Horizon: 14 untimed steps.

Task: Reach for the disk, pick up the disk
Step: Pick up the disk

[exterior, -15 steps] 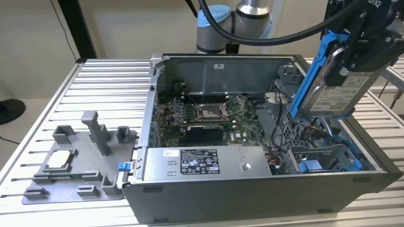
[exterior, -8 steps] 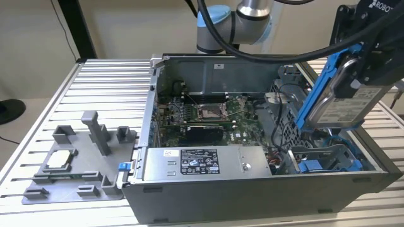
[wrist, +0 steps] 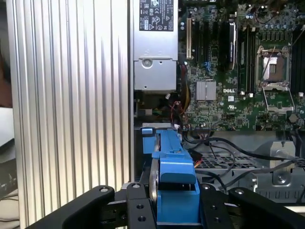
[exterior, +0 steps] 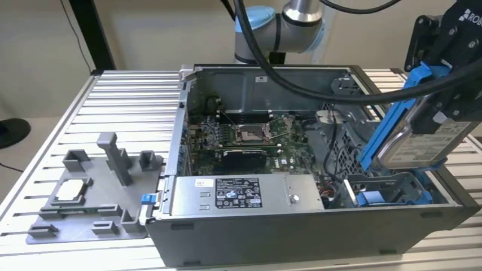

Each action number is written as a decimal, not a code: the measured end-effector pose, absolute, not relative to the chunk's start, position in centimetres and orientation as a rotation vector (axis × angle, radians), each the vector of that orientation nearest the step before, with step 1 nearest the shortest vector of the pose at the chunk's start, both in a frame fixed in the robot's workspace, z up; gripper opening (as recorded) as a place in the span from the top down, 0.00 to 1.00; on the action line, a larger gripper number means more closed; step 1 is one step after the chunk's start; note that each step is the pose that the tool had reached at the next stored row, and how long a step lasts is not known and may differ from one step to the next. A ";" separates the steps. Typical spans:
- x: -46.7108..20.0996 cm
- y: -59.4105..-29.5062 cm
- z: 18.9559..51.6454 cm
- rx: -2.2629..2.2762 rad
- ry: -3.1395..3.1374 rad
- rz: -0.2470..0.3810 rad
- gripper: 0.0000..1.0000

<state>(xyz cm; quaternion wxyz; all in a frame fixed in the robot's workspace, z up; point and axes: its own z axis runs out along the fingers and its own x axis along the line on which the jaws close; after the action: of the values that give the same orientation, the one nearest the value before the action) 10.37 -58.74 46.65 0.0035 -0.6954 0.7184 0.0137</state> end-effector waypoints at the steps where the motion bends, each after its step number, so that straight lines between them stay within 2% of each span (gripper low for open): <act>1: 10.4 -58.9 46.6 -2.180 2.252 0.042 1.00; 14: 10.4 -58.7 46.5 -2.180 2.252 0.042 1.00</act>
<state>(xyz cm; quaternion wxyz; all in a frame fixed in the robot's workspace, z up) 10.37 -58.66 46.51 0.0037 -0.6955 0.7184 0.0135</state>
